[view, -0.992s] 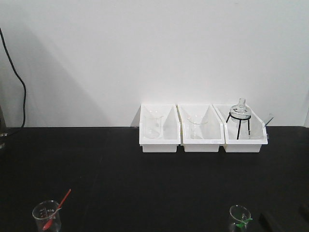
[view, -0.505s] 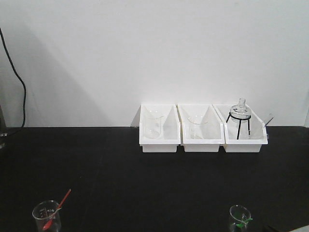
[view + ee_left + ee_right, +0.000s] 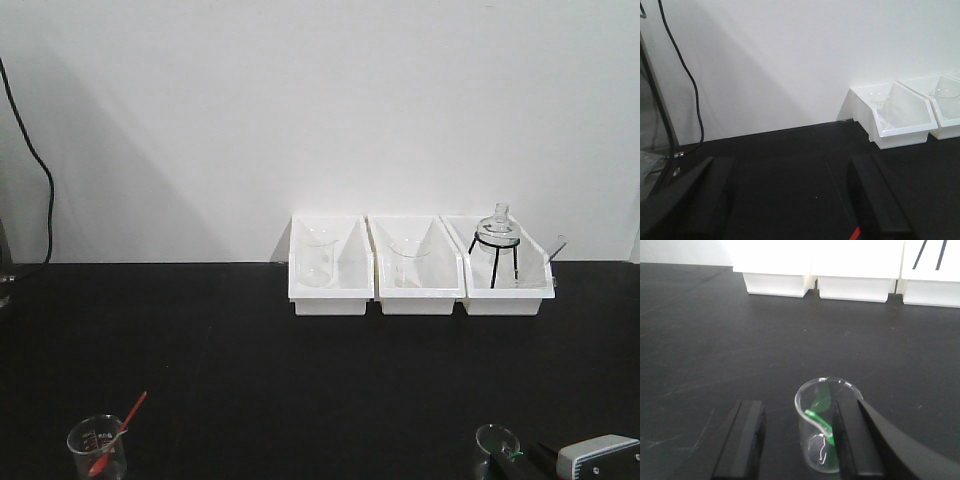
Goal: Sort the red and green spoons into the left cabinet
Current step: 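Grasp the green spoon in the beaker with the right gripper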
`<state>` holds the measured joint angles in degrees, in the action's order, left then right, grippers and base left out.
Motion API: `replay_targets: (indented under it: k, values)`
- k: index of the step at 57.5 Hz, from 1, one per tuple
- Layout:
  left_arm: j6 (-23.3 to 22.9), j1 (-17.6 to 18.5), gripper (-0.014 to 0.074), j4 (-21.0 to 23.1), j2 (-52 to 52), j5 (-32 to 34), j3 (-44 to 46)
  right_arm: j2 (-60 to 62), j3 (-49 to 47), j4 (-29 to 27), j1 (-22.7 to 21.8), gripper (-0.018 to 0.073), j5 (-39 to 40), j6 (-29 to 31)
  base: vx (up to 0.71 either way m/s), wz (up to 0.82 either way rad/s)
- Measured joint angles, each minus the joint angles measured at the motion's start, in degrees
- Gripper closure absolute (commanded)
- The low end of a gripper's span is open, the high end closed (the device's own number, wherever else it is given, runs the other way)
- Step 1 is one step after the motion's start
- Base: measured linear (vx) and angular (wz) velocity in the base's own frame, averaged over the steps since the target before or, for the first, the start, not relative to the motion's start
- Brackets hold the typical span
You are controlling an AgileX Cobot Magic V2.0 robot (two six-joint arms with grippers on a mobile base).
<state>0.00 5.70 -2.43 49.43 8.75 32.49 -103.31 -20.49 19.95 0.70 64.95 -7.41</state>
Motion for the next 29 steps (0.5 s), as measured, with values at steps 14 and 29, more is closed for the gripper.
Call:
replay_targets:
  k: [14, 29]
  values:
    - [0.0, 0.0, 0.0011, 0.0, 0.0, -0.1, 0.0, -1.7, -1.9, 0.0, 0.0, 0.0183, 0.0, 0.1, 0.00, 0.00]
    - [0.0, 0.0, 0.0011, 0.0, 0.0, -0.4, 0.0, -4.0, -3.1, 0.0, 0.0, 0.0183, 0.1, 0.1, 0.00, 0.00]
